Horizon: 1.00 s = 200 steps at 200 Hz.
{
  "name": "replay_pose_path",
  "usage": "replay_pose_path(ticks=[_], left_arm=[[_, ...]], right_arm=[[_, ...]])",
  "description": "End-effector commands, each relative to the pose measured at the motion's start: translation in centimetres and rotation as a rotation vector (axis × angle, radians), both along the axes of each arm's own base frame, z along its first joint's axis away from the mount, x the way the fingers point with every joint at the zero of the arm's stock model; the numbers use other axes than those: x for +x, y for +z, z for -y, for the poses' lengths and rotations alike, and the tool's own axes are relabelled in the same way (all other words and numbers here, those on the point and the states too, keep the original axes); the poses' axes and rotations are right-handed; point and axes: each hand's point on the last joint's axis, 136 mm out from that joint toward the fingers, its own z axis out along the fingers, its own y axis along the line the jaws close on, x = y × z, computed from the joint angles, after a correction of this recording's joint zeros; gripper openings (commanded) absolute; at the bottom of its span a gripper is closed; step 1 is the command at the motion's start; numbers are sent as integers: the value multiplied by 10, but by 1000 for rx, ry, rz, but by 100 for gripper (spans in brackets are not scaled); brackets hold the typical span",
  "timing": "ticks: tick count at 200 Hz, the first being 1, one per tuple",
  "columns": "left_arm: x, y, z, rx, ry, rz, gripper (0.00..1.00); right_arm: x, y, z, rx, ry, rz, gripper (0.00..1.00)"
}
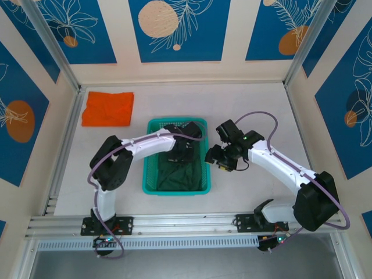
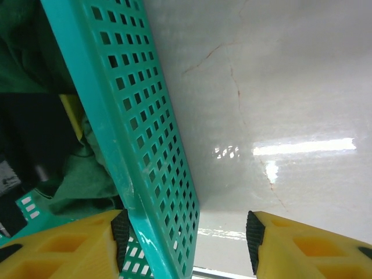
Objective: Fold and stack the t-shirts
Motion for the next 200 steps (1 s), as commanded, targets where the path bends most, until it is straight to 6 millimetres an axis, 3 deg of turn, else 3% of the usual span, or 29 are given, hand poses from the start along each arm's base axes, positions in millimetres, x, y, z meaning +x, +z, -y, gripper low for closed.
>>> replay_pose_path(ticks=[1, 24, 52, 86, 111, 133, 148, 163, 183, 200], left_arm=[[24, 68, 20, -133, -33, 150, 0], [36, 140, 13, -159, -61, 334, 0], [41, 220, -13, -163, -37, 542, 0], [24, 313, -40, -290, -17, 758, 0], [6, 384, -76, -413, 52, 948, 0], [-12, 440, -129, -466, 175, 1131, 0], [-25, 463, -165, -460, 261, 1222, 0], [-35, 474, -196, -433, 335, 1280, 0], [-41, 463, -218, -362, 390, 1277, 0], [-43, 442, -222, -324, 401, 1217, 0]], right_arm=[[-14, -6, -5, 22, 17, -63, 57], [-16, -10, -7, 22, 24, -80, 54], [-14, -17, -12, 28, 23, -96, 47], [-6, -24, -9, 0, -17, -129, 30], [8, -19, 11, -55, -114, -119, 20], [28, -11, 35, -43, -255, -115, 11], [44, -3, 52, -15, -362, -108, 3], [62, 7, 72, -1, -466, -85, 0], [84, 13, 102, 1, -605, -62, 0], [102, 13, 127, 28, -735, -78, 0]])
